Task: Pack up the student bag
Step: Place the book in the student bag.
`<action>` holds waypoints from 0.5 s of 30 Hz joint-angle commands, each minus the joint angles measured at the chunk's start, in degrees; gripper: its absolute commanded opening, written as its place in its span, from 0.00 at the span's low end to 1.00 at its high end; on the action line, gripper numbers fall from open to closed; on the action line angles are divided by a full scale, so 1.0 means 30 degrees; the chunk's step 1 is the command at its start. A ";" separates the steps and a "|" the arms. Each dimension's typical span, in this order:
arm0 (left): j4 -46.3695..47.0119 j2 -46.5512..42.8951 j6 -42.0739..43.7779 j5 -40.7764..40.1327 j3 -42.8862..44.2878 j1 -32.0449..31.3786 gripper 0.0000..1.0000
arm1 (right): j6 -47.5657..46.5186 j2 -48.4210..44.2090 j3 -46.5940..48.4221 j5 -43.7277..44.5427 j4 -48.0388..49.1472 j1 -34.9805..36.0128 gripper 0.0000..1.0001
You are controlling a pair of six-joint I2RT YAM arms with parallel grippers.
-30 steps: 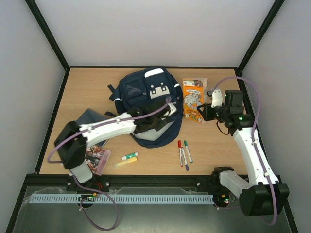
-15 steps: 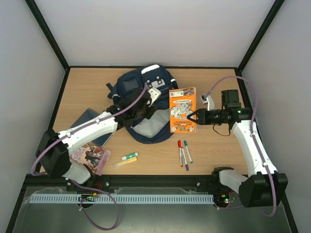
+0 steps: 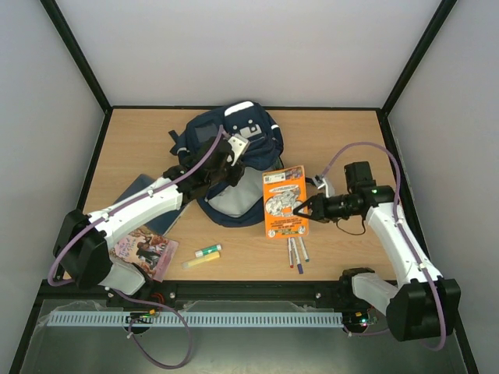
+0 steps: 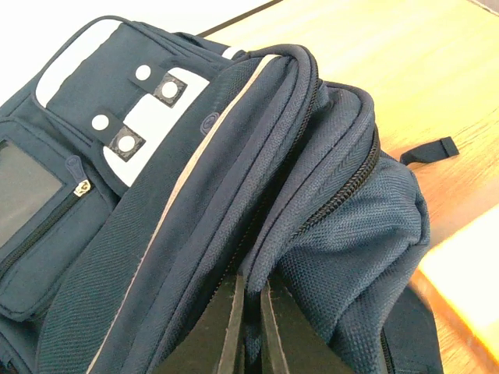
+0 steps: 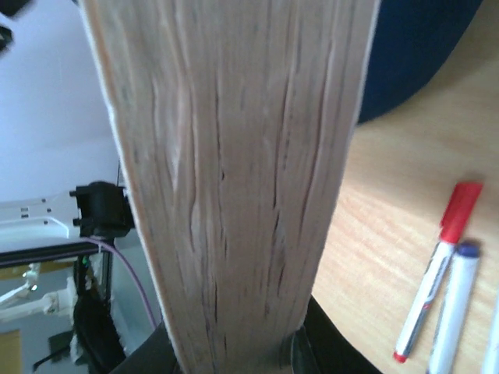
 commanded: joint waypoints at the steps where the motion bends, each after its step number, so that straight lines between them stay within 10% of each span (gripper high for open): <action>1: 0.1900 -0.0701 -0.0716 0.0228 0.0333 0.0172 0.03 | 0.1888 -0.0524 -0.1596 -0.1317 0.0606 0.1849 0.01; 15: 0.2204 -0.1517 -0.0778 0.1257 0.0083 0.0199 0.03 | 0.5926 0.2478 -0.2726 -0.3471 0.7445 0.4724 0.01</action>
